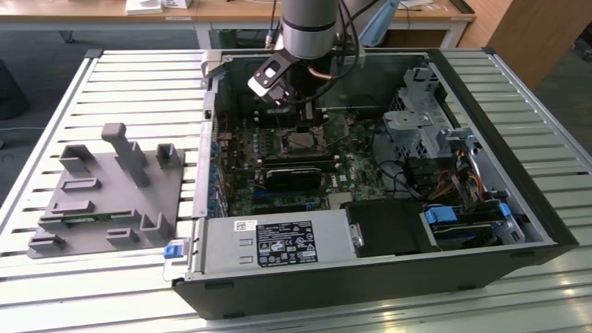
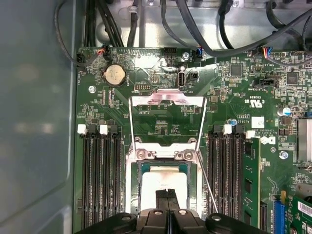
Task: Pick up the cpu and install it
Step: 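Close the cpu cover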
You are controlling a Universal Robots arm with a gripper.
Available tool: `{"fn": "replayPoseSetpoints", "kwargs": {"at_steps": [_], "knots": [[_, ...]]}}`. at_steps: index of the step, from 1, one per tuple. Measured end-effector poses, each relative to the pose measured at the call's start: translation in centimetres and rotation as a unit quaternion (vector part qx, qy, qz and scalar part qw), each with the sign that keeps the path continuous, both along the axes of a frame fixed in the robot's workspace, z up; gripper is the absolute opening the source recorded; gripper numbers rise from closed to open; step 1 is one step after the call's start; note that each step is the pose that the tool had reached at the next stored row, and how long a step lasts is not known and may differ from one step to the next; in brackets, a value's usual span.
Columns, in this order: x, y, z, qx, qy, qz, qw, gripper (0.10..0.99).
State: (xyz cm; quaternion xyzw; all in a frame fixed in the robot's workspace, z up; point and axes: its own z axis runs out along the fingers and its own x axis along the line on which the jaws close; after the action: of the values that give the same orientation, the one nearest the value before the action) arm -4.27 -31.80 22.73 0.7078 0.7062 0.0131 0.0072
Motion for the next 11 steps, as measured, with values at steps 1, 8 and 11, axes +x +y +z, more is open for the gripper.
{"fn": "replayPoseSetpoints", "kwargs": {"at_steps": [1, 8, 11], "knots": [[0.00, 0.00, 0.04, -0.0001, 0.0000, 0.000, 1.0000, 0.106], [0.00, 0.00, 2.13, 0.0000, -0.0006, 0.000, 1.0000, 0.106], [0.00, 0.00, 3.42, 0.0000, -0.0013, 0.000, 1.0000, 0.106]]}}
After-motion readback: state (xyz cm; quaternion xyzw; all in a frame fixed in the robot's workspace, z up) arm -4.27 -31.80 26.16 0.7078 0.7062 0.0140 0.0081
